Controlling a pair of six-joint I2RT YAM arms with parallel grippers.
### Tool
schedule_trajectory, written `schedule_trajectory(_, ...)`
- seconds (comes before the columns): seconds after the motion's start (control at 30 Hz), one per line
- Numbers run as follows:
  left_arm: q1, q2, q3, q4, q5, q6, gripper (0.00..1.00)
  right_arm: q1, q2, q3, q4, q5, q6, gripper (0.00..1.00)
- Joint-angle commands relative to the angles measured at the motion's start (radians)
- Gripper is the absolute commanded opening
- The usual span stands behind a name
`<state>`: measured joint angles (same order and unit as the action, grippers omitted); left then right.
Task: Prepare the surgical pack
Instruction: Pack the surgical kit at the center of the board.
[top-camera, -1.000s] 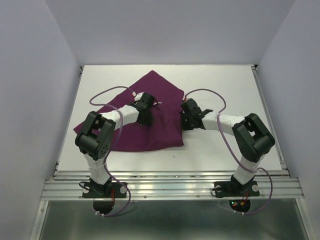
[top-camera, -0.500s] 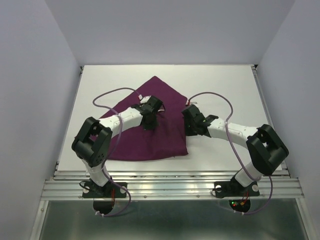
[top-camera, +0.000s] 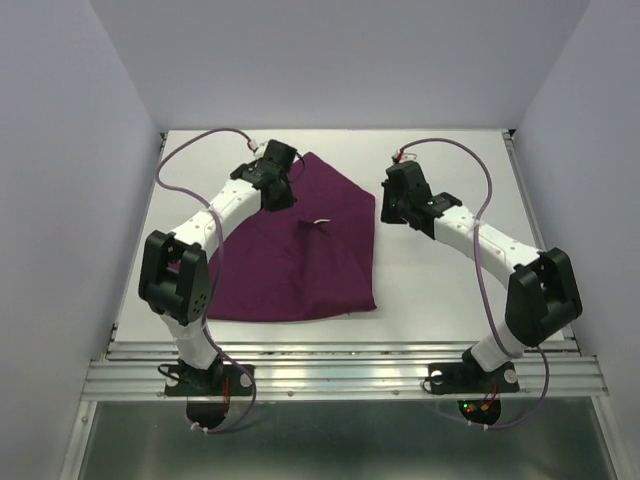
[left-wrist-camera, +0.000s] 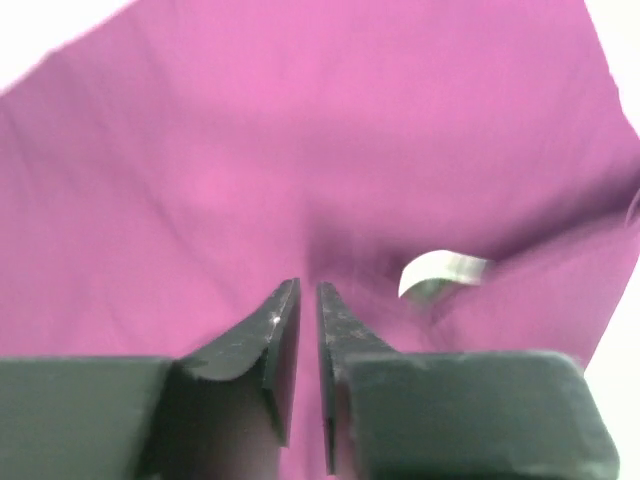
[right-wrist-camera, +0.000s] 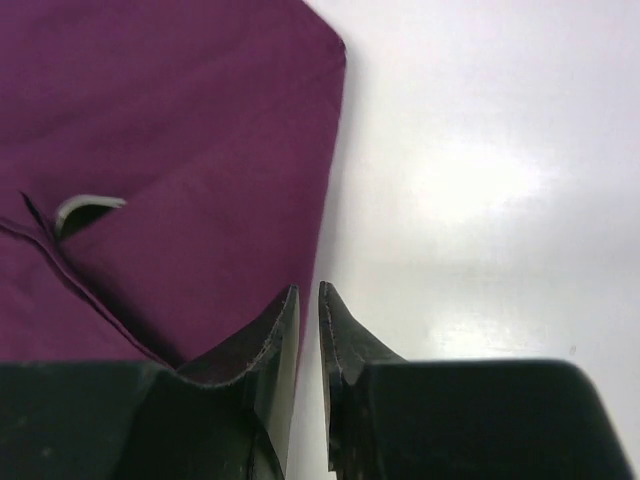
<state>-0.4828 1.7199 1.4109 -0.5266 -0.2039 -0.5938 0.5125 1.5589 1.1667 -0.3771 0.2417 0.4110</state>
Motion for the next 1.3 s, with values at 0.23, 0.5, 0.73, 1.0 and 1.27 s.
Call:
schedule_trajectory(0.23, 0.119, 0.521, 0.884, -0.240, -0.055, 0.247, 0.52, -0.005, 0.095, 0.154, -0.006, -0.074, -0.023, 0.22)
schedule_trajectory(0.5, 0.179, 0.656, 0.930, 0.014, 0.104, 0.354, 0.80, -0.005, 0.087, 0.126, -0.005, -0.068, -0.005, 0.28)
schedule_trajectory(0.73, 0.190, 0.793, 1.023, 0.135, 0.233, 0.428, 0.91, -0.005, 0.102, 0.113, 0.018, -0.105, 0.014, 0.27)
schedule_trajectory(1.0, 0.194, 0.897, 1.060, 0.307, 0.281, 0.453, 0.91, -0.005, 0.138, 0.091, 0.037, -0.209, 0.049, 0.27)
schedule_trajectory(1.27, 0.201, 0.975, 1.120, 0.315, 0.308, 0.408, 0.90, -0.005, 0.139, 0.077, 0.037, -0.211, 0.051, 0.26)
